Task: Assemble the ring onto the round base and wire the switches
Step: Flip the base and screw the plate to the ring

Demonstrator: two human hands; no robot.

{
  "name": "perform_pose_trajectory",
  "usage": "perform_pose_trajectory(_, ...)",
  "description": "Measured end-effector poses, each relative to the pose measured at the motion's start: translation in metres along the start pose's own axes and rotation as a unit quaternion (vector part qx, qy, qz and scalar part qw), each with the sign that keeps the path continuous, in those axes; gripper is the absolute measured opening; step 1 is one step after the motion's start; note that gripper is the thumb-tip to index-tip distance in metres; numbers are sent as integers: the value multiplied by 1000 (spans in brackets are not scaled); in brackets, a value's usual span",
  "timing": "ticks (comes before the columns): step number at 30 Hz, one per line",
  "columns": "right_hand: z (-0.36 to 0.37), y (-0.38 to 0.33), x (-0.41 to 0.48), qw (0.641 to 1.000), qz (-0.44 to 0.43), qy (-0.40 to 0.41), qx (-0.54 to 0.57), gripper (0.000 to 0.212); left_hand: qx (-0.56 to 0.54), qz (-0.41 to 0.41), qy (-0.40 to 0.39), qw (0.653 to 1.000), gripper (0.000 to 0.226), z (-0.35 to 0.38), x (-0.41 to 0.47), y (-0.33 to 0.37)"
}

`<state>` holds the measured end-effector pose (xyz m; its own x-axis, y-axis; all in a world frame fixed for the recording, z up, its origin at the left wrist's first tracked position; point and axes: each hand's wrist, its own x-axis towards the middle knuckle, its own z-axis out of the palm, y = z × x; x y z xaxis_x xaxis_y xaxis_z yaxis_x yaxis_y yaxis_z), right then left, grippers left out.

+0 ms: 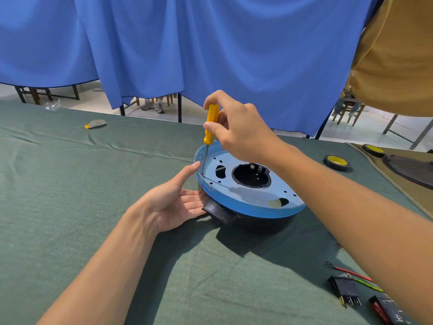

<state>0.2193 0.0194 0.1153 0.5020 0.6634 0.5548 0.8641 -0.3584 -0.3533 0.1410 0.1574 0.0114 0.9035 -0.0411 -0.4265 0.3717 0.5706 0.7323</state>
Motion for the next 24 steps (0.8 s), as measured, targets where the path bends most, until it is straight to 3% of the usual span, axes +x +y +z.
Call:
perform_pose_trajectory(3,-1,-1,8,998,33,3,-59,25,2,2,1,1000,88,0,0,0)
perform_pose_trajectory(7,0,-9,19,980,105,-50,-161,44,7,5,7,1000,90,-1,0,-1)
perform_pose_trajectory(10,-4,-16,27,975,139,-77,-153,36,12,7,8,1000,88,-1,1,-1)
perform_pose_trajectory(12,-7,-18,31,979,125,-85,-134,25,13,6,9,1000,88,-1,1,-1)
perform_pose_trajectory(17,-5,-17,31,973,96,-83,-192,26,18,4,10,1000,89,0,0,-1)
perform_pose_trajectory(24,-13,-20,35,961,114,-171,-185,31,25,6,13,1000,89,1,-1,-1)
